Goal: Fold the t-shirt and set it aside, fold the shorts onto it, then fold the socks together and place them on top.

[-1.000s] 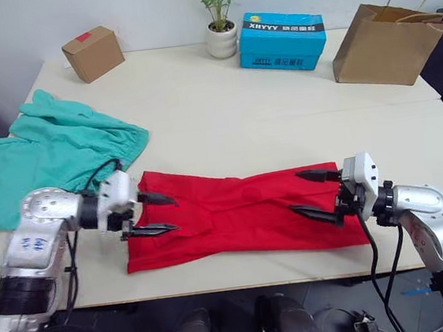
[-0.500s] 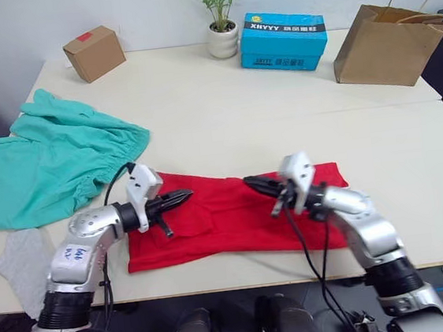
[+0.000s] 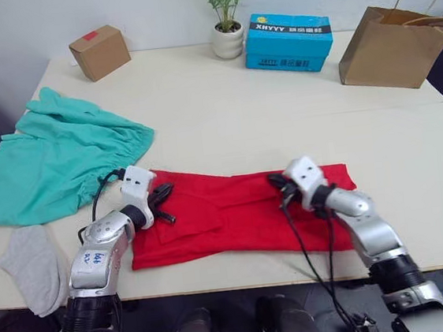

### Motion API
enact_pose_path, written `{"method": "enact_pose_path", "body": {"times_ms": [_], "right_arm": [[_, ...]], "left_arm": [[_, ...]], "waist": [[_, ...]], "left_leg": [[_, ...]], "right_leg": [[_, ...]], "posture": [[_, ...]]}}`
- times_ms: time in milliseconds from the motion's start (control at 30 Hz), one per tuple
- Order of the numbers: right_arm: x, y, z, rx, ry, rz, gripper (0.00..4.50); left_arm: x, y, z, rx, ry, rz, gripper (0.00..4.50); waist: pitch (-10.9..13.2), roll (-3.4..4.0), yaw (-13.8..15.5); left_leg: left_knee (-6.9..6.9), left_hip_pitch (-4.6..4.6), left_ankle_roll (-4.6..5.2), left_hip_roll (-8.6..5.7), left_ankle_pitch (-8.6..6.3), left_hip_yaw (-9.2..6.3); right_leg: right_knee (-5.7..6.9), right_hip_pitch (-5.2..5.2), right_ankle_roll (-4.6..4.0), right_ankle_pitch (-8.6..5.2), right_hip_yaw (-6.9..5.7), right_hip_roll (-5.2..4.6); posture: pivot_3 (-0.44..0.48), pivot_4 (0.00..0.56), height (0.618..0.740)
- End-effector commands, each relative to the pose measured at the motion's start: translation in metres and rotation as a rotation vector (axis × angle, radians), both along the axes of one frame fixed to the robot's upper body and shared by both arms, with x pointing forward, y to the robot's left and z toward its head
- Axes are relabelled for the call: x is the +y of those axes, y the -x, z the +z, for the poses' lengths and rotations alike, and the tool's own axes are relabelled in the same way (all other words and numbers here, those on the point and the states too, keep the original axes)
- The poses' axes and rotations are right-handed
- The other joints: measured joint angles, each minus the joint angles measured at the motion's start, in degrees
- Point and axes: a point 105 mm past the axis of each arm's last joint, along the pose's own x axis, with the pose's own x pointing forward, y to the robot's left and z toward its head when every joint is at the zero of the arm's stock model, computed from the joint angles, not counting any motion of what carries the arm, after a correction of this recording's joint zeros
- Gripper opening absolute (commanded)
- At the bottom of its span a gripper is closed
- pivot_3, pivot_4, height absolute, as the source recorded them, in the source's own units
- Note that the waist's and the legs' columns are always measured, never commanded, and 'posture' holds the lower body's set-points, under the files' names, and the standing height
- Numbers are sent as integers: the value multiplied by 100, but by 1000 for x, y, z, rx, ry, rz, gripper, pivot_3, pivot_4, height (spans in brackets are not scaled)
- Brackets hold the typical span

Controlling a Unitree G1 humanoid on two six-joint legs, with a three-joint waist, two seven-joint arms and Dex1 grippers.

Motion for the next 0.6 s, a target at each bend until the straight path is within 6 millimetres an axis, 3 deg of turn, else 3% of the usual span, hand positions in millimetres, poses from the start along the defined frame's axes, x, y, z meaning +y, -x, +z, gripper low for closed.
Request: {"method": "enact_pose_path", "body": {"times_ms": [33,200,300,367,433,533,600], "right_arm": [[-48,1,-5,11,-11,-157,44],[-79,5,4,-115,-74,-208,44],[-83,10,23,-229,-201,-186,44],[-74,13,41,-286,-286,-121,44],[-51,19,51,-297,-294,5,44],[0,30,41,-229,-205,185,44],[13,34,25,-185,-148,216,44]], "left_arm": [[11,-3,10,-26,84,69,15],[11,-5,14,-47,87,57,15],[5,-7,34,-162,141,-20,15],[-3,-2,53,-246,171,-119,15],[-12,8,61,-270,149,-249,15],[-26,25,44,-192,7,-421,15],[-26,28,28,-142,-53,-428,15]], "waist": [[-2,-4,-11],[-3,-5,-30],[-3,-5,-31],[-3,-5,-32],[-3,-5,-36],[-3,-4,-73],[-5,-1,-88]], "left_leg": [[0,2,0,1,-1,0],[-18,14,-5,1,1,3],[-33,19,-6,-1,3,9],[-43,19,-8,-1,5,10],[-46,20,-10,0,8,9],[-73,56,-12,-2,8,15],[-91,65,-30,4,11,17]], "right_leg": [[-2,4,1,0,0,0],[-6,8,1,0,-1,2],[-12,8,1,0,0,3],[-18,7,1,0,1,4],[-18,7,1,0,1,4],[-28,30,-1,-1,6,4],[-28,27,-7,-7,8,10]], "posture": [[0,150,740],[0,150,740],[0,150,740],[0,150,740],[0,150,740],[0,150,740],[0,150,740]]}}
